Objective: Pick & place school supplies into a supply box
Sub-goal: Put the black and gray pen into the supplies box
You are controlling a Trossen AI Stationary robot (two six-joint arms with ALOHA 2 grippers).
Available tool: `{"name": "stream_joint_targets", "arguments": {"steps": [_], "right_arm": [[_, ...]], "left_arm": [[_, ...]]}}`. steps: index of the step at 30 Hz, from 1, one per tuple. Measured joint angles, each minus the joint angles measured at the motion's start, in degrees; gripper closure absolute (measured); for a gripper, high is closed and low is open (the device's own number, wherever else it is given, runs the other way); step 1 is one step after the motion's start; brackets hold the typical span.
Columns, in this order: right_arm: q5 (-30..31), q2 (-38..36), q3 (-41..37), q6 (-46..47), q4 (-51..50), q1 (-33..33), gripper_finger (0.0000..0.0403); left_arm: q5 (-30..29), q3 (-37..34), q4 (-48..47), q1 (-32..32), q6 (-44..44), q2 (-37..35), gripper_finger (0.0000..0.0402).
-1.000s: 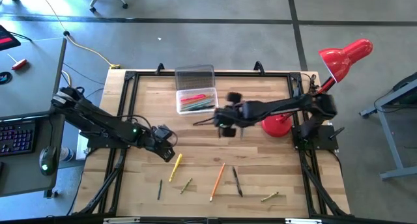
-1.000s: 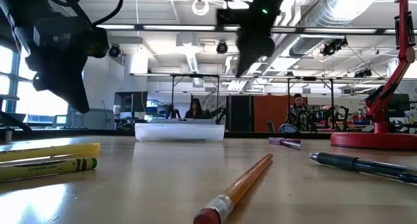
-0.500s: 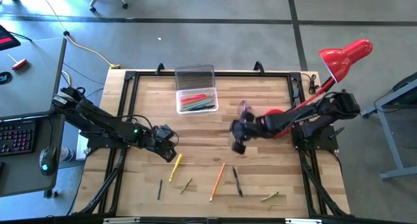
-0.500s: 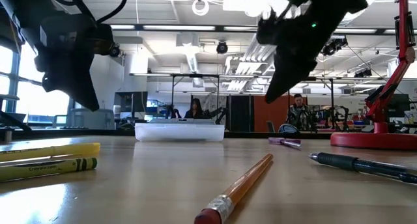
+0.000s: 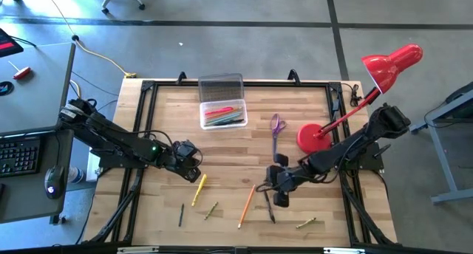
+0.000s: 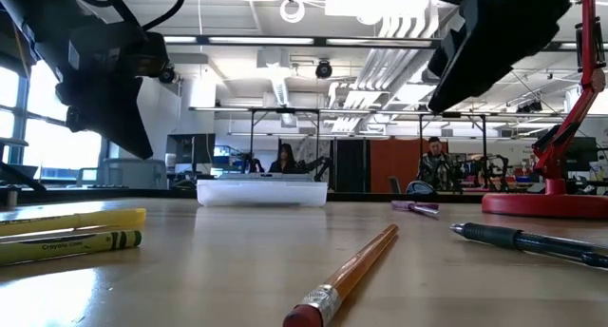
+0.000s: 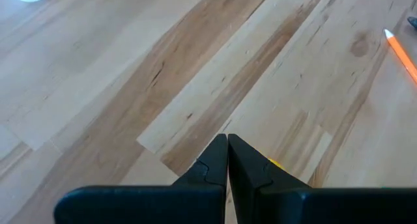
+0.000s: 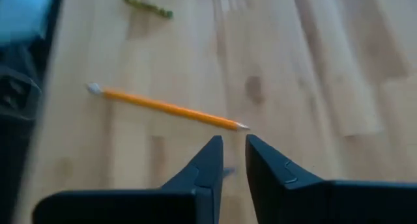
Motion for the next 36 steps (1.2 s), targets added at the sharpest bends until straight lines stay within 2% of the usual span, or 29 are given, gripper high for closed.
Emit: {"name": "stream_joint_targets", "arguments": {"steps": [6,14,20,30,36], "right_arm": [[-5.9,0.1,0.0,9.0,0.2,0.3,0.0327],[-6.4,4.0,0.0,18.6,0.1,1.5,0.0292],[-6.9,8.6,0.0,27.5,2.5,2.1,0.0290],[-5.1,9.6,0.0,30.5,0.9,0.9,0.0291],[-6.5,11.4,0.1,30.7,1.9,0.4,0.0291]], "left_arm": [[-1.1,0.0,1.0,0.0,-0.2,0.0,0.0362],[-2.7,0.0,3.8,0.0,-0.2,0.0,0.0362],[-2.7,0.0,3.8,0.0,-0.2,0.0,0.0362],[-1.1,0.0,3.8,0.0,-0.2,0.0,0.0362],[-1.1,0.0,3.8,0.0,-0.1,0.0,0.0362]]}}
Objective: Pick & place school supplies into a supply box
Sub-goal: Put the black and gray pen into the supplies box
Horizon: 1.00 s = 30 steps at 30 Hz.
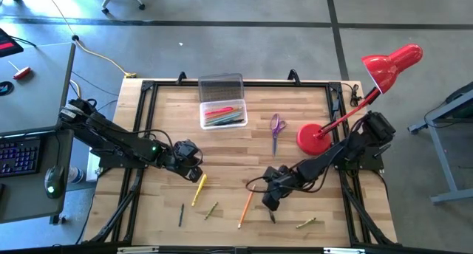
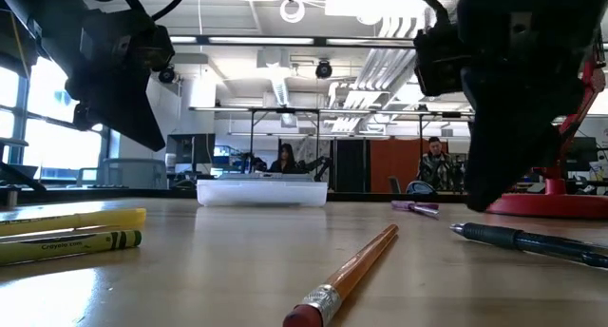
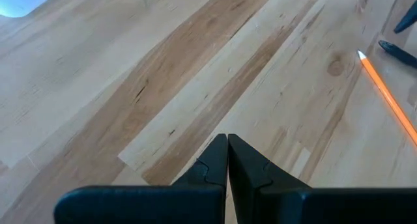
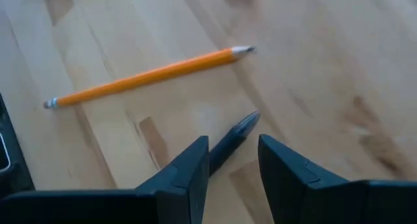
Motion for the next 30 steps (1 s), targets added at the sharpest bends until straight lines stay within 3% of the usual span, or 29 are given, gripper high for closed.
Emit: {"name": "stream_joint_targets", "arguments": {"steps": [7,13,23,30], "right_arm": [[-3.6,4.7,3.0,-2.2,-2.0,0.0,0.0291],[0.8,8.5,6.0,-9.2,-4.4,0.1,0.0294],[0.9,9.6,7.0,-17.6,-7.3,-1.9,0.0389],[3.8,10.2,15.3,-24.4,-22.0,-5.6,0.0393]], "left_arm": [[0.0,0.0,0.0,0.0,0.2,0.0,0.0362],[0.5,0.0,-0.2,0.0,0.3,0.0,0.0362],[1.7,0.0,-0.5,0.0,0.3,0.0,0.0362],[1.7,0.0,-0.5,0.0,0.1,0.0,0.0362]]}}
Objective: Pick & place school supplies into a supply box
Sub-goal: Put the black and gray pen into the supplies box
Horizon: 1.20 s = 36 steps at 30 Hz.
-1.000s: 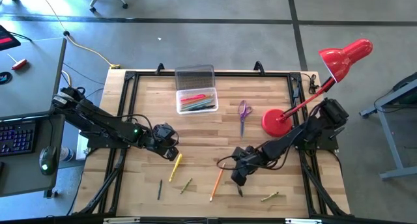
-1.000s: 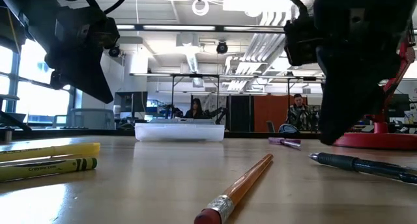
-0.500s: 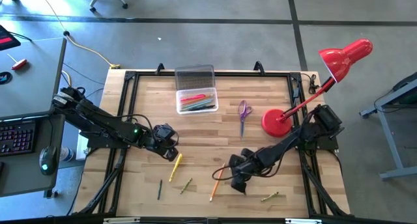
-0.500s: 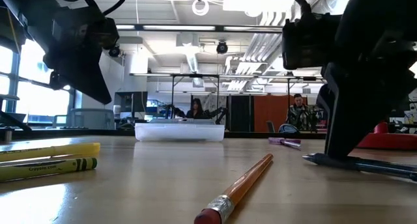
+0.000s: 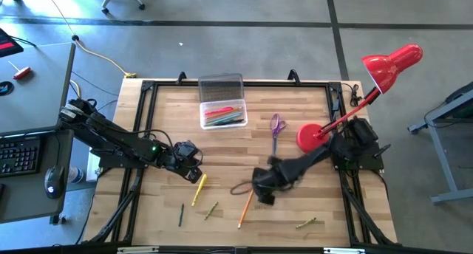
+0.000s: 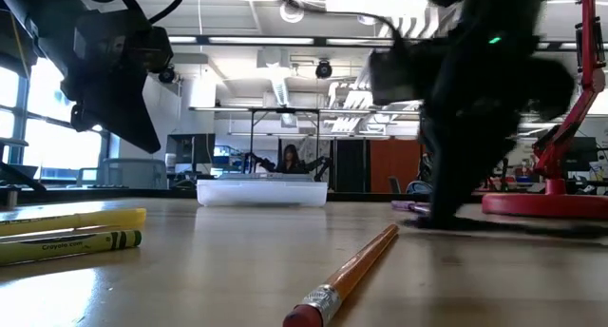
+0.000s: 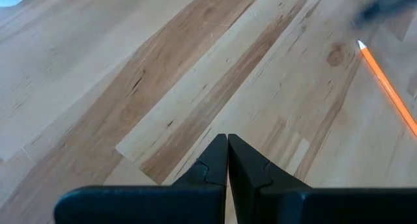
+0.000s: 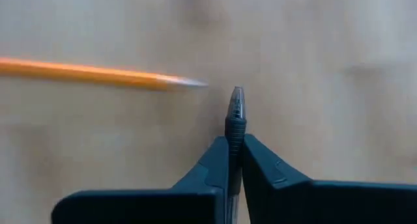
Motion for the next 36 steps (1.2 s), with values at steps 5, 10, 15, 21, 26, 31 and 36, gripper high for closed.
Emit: {"name": "stream_joint_targets", "arguments": {"steps": [5,10,15,21,26,31,36], "right_arm": [[9.1,-0.3,9.0,-11.7,-10.2,-2.6,0.0399],[23.0,-0.3,14.4,-33.1,-6.0,-8.9,0.0400],[20.9,0.1,15.0,-56.7,16.9,-19.0,0.0400],[5.6,5.9,15.1,-60.4,34.4,-29.4,0.0401],[6.1,12.5,14.9,-60.9,34.1,-33.3,0.0401],[8.7,14.2,14.9,-60.8,33.9,-34.6,0.0394],[7.8,14.2,15.0,-62.4,34.1,-34.8,0.0366]], "left_arm": [[0.0,0.0,0.0,0.0,0.3,-0.2,0.0362],[0.0,0.0,0.0,0.0,0.4,-0.2,0.0362],[0.0,0.0,0.2,0.0,0.4,-0.2,0.0362],[0.0,0.0,0.5,0.0,-0.2,-0.2,0.0362],[0.0,0.0,0.7,0.0,-0.2,-0.2,0.0362],[0.0,0.0,0.7,0.0,-0.2,-0.2,0.0362],[-0.4,0.0,0.7,0.0,-0.2,-0.2,0.0362]]}}
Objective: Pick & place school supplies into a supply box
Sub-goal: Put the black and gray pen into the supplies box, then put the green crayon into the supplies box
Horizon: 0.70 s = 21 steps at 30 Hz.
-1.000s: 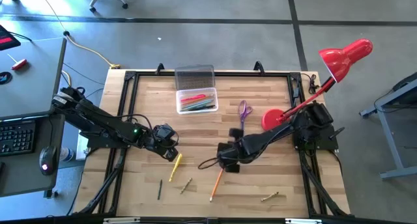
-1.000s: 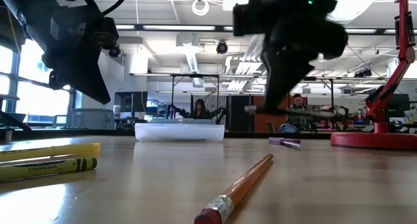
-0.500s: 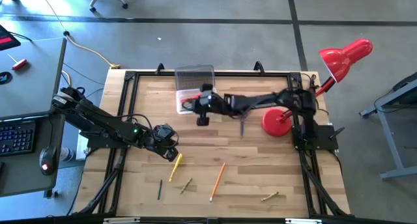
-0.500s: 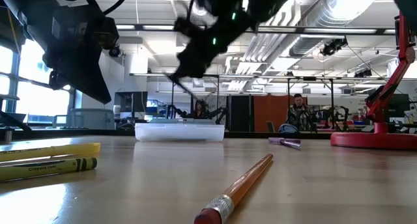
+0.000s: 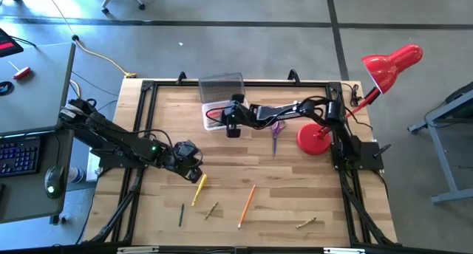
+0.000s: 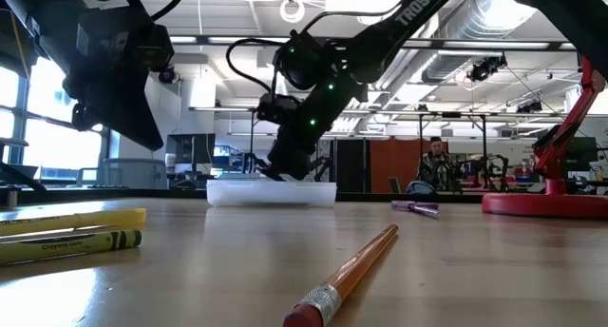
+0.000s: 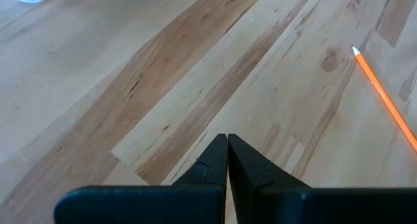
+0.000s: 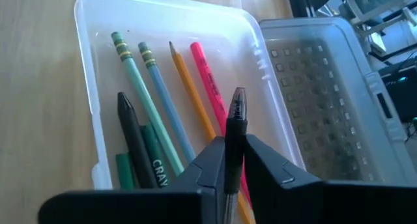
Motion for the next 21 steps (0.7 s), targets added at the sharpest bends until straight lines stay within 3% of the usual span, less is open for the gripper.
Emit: {"name": "stream_joint_targets", "arguments": {"steps": [10,17,21], "right_arm": [[5.4,-3.7,0.0,-1.0,-3.3,4.9,0.0299],[5.9,-13.9,0.0,7.0,-24.0,15.2,0.0289],[-2.2,-20.5,0.1,16.8,-40.1,21.1,0.0289]], "left_arm": [[-0.9,0.0,1.0,0.0,0.0,0.0,0.0362],[-1.3,0.0,1.4,0.0,0.0,0.0,0.0362],[-1.3,0.0,1.7,0.0,0.0,0.0,0.0362]]}}
